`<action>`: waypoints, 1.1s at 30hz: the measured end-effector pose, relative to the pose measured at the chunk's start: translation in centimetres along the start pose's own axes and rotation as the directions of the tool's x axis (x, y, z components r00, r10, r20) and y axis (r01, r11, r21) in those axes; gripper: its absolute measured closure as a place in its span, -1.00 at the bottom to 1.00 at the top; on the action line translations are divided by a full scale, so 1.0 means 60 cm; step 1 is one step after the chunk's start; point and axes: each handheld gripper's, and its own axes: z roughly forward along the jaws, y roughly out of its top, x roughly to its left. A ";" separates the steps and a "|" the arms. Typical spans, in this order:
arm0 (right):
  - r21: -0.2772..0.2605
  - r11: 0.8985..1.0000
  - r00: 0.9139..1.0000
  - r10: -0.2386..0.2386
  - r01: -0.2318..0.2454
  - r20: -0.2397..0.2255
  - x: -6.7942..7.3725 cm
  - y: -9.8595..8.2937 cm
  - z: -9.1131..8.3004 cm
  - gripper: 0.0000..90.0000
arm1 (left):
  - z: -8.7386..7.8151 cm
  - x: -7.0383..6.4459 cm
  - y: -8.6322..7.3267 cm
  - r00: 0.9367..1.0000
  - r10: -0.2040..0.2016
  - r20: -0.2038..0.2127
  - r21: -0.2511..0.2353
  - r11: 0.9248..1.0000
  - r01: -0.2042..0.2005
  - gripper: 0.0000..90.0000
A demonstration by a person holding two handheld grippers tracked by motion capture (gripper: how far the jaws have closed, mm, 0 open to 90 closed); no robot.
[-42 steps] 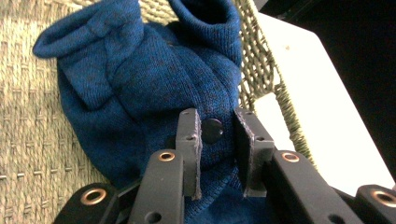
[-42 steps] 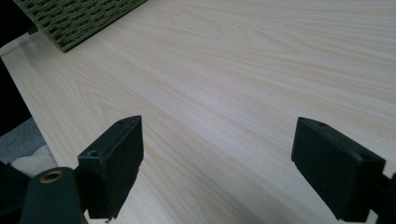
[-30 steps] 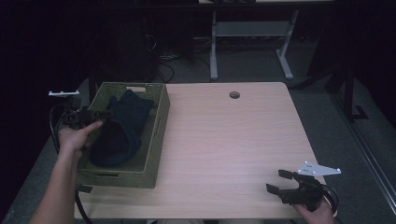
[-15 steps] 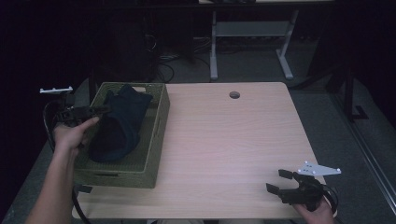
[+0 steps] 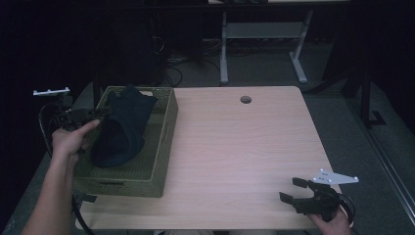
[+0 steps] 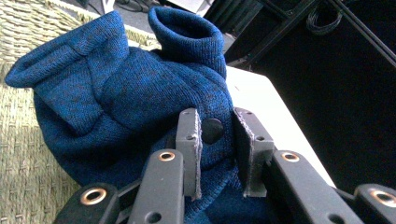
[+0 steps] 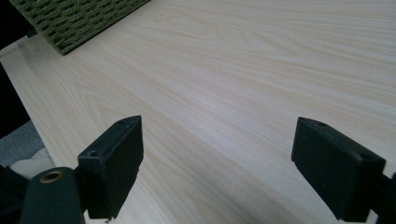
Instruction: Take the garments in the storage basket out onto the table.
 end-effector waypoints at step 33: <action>-0.010 1.000 1.000 -0.001 0.001 0.006 0.000 0.001 -0.004 -0.65 | -0.009 -0.060 0.031 0.995 0.053 0.086 -0.044 0.998 -0.050 0.63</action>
